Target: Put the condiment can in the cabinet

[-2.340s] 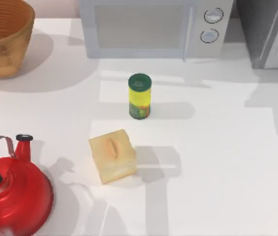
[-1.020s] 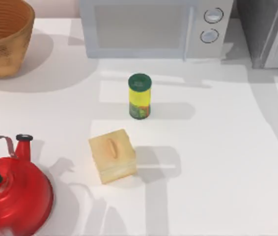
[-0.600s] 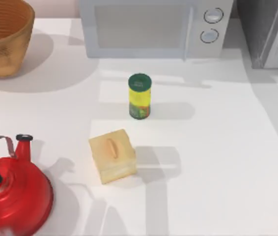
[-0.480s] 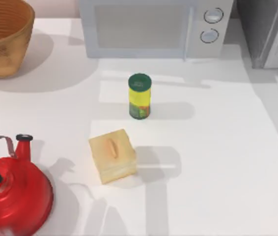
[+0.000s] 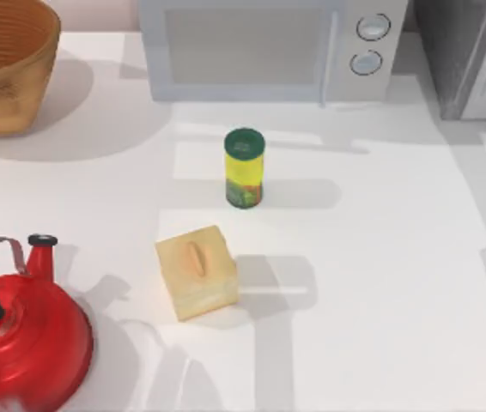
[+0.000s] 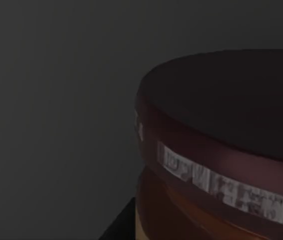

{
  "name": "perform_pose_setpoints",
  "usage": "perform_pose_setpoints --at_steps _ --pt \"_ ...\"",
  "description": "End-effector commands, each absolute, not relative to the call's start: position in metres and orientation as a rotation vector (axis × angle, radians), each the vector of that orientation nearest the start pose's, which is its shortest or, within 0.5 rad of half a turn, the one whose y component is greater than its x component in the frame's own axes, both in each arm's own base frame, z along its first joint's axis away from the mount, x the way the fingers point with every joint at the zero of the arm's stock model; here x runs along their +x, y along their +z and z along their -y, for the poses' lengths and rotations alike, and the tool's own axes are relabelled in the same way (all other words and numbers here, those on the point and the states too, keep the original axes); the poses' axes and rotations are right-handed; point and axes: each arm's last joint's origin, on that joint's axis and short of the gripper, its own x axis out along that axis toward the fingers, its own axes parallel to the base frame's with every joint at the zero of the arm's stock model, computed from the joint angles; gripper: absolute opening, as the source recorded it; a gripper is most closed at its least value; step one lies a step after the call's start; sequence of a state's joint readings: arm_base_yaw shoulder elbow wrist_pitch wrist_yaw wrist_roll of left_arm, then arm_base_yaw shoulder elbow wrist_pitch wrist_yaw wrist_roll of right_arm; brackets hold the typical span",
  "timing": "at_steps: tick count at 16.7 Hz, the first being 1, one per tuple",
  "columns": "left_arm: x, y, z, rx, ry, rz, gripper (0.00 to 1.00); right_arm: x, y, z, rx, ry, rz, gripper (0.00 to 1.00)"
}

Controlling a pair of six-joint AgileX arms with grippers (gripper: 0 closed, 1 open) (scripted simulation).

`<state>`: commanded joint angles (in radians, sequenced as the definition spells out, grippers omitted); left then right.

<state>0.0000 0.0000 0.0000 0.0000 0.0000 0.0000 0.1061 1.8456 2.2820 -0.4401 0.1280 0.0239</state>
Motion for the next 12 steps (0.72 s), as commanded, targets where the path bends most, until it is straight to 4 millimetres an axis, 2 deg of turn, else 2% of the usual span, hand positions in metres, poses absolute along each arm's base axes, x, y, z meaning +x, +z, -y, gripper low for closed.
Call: perform_pose_setpoints --at_steps 2,6,12 --pt "0.1057 0.1600 0.0012 0.000 0.000 0.000 1.00 0.3962 0.5097 -0.0450 0.004 -0.001 -0.002 0.00" --pt "0.1057 0.1600 0.0012 0.000 0.000 0.000 1.00 0.3962 0.5097 -0.0450 0.004 -0.001 -0.002 0.00" --pt "0.1057 0.1600 0.0012 0.000 0.000 0.000 1.00 0.3962 0.5097 -0.0450 0.004 -0.001 -0.002 0.45"
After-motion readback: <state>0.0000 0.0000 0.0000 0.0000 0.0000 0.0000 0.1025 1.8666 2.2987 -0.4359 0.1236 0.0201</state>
